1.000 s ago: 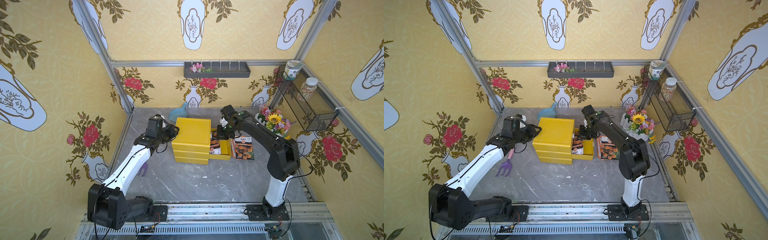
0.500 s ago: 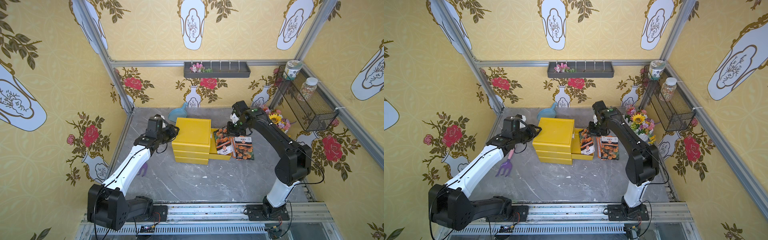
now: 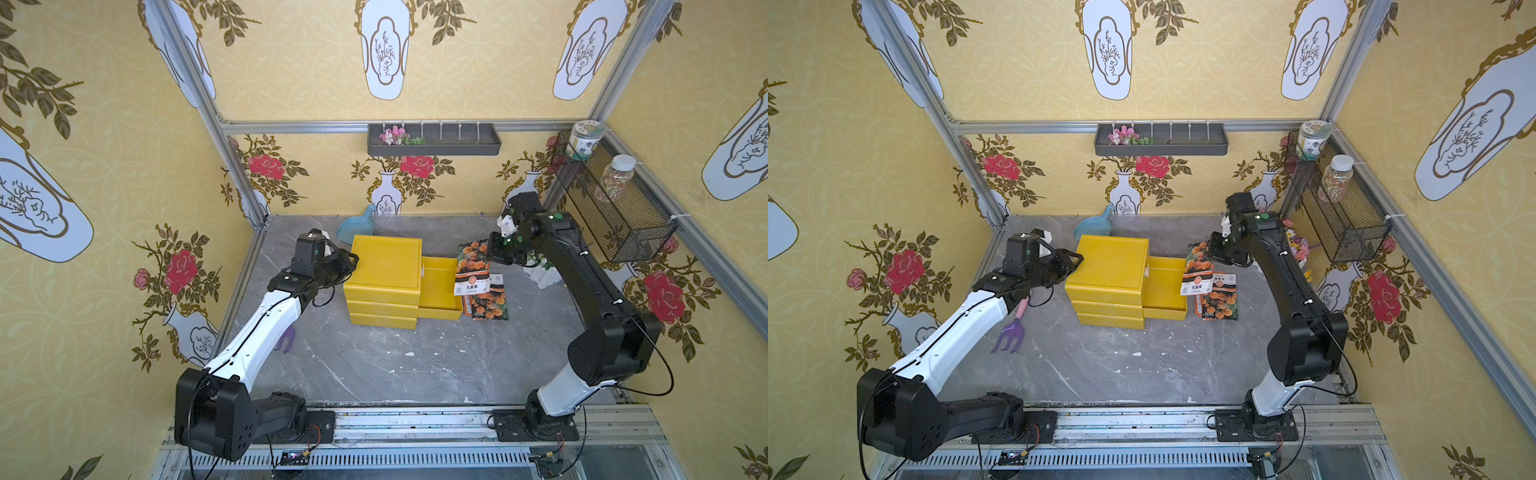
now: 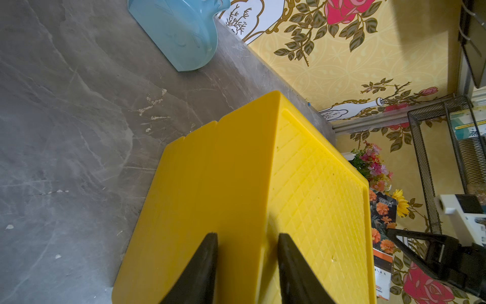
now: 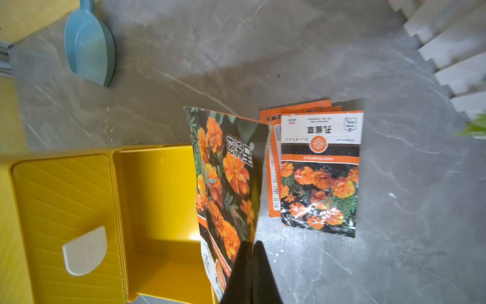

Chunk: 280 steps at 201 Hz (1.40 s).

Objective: Take the seed bags out of the drawer
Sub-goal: Place the seed packet at the center of the board.

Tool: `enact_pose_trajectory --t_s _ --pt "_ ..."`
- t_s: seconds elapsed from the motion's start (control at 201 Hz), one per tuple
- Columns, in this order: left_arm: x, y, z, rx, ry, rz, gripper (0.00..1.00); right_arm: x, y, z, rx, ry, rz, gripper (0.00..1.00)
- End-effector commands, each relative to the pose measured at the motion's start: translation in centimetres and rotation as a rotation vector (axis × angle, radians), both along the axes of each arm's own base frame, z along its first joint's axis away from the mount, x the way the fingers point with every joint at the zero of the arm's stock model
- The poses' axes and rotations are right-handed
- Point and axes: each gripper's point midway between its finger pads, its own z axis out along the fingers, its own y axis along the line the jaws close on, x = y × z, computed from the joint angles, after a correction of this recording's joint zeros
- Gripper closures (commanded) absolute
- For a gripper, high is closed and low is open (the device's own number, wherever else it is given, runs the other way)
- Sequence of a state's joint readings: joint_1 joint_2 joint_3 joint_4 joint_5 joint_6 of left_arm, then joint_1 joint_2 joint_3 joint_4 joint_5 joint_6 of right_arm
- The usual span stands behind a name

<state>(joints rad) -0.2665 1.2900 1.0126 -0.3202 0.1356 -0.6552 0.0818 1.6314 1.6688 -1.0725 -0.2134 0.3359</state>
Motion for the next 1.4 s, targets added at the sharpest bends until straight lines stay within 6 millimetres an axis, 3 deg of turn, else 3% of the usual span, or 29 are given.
enact_pose_trajectory --t_s 0.0,0.13,0.259,0.573,0.812,1.021,1.39 --pt "-4.3 1.7 -5.6 0.102 0.267 0.009 0.58 0.3 -1.9 0.9 0.006 -0.037 -0.038 1.00" --pt "-4.2 1.6 -5.5 0.100 0.267 0.008 0.58 0.3 -4.9 0.8 -0.024 -0.039 -0.115 1.00" --pt "-4.1 1.5 -5.4 0.099 0.264 0.005 0.58 0.1 -6.3 -1.2 -0.049 0.011 -0.127 1.00" --pt "-4.0 1.5 -5.3 0.098 0.262 0.002 0.58 -0.5 -5.3 -7.5 -0.022 0.163 -0.068 1.00" --pt "-4.1 1.5 -5.4 0.099 0.263 0.000 0.59 -0.9 -5.0 -10.1 -0.048 0.236 -0.028 1.00" --pt "-4.1 1.5 -5.4 0.100 0.262 0.000 0.58 -1.4 -6.0 -11.6 -0.130 0.281 -0.027 1.00" --pt "-4.1 1.5 -5.8 0.101 0.270 -0.001 0.58 -1.4 -8.6 -12.1 -0.268 0.293 -0.077 0.73"
